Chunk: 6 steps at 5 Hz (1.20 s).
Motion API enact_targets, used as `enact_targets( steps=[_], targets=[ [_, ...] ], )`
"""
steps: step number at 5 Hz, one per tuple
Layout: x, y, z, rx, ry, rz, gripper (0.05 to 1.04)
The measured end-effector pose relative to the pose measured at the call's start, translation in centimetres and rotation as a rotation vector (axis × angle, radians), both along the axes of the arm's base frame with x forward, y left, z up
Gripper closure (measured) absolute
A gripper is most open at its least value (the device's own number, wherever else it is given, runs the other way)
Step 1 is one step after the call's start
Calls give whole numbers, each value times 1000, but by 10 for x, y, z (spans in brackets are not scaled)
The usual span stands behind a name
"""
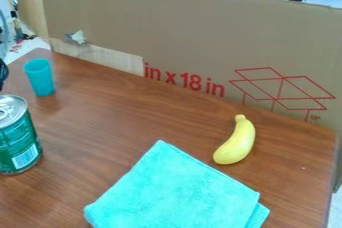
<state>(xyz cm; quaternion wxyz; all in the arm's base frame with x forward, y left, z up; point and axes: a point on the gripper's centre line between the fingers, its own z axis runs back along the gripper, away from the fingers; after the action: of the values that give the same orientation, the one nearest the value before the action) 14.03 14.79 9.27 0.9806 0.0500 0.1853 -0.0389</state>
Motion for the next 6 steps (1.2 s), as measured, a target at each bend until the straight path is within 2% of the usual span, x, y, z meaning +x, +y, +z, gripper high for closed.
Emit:
enact_targets(
  steps=[1,2,4,6],
  targets=[
    [13,7,-19,-31,31,-16,83],
    [24,11,-28,-61,46,-23,83],
    [68,8,-29,-69,14,-140,82],
    [117,-22,-26,-132,-184,-239,82]
  ],
)
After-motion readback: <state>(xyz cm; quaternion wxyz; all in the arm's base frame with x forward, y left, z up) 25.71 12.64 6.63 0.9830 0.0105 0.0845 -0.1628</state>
